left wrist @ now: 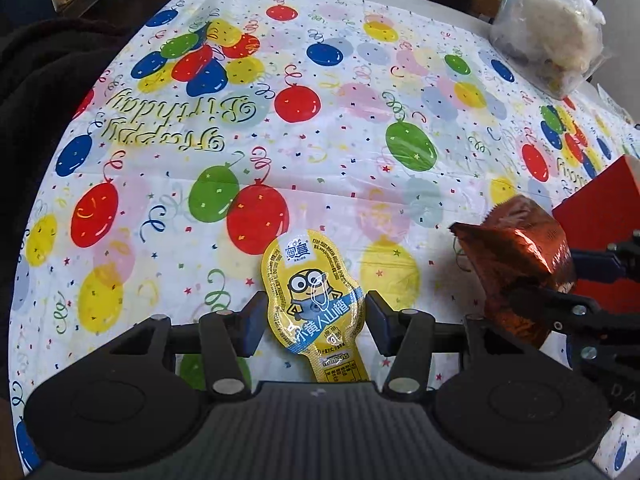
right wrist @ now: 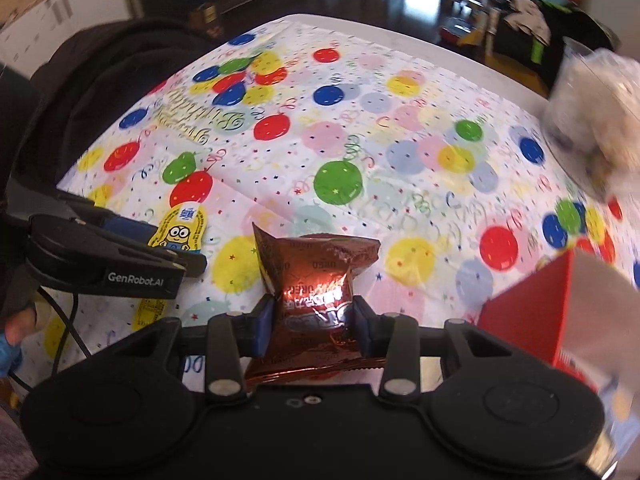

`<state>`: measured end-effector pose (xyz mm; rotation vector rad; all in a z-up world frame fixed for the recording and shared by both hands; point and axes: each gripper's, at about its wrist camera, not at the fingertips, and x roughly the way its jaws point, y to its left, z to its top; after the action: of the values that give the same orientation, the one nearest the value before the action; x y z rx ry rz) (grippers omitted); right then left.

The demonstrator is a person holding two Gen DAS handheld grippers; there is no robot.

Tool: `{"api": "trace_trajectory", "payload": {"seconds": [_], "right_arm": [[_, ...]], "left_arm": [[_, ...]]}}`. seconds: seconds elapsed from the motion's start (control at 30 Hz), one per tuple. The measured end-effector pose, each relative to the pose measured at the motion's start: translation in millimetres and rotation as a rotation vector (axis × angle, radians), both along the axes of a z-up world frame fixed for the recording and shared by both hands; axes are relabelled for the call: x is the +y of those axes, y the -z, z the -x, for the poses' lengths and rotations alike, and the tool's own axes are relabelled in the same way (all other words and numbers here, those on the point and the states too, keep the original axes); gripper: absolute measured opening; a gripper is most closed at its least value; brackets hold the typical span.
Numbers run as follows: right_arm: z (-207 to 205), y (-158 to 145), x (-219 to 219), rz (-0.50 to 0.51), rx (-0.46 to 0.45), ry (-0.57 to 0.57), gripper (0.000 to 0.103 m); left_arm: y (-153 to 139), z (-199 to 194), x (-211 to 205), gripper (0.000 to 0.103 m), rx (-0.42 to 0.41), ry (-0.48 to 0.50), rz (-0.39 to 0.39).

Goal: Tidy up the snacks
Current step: 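Carry the Minion candy and brown foil packet with both tools over the box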

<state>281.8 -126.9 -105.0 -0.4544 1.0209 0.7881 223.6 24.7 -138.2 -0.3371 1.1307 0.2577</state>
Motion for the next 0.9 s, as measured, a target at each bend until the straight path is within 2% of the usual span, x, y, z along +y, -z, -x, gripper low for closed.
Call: {"api": "trace_trajectory", "payload": {"seconds": [0.33, 0.9], "right_arm": [[37.5, -17.6, -12.4, -0.060, 0.015, 0.137, 0.039], [88.1, -71.1, -37.0, -0.174, -0.100, 0.342, 0.039]], "left_arm": [[-32.0, 29.8, 11.5, 0.052, -0.078, 0.047, 0.022], [-98.5, 58.5, 2.0, 0.052, -0.234, 0.244, 0.020]]}}
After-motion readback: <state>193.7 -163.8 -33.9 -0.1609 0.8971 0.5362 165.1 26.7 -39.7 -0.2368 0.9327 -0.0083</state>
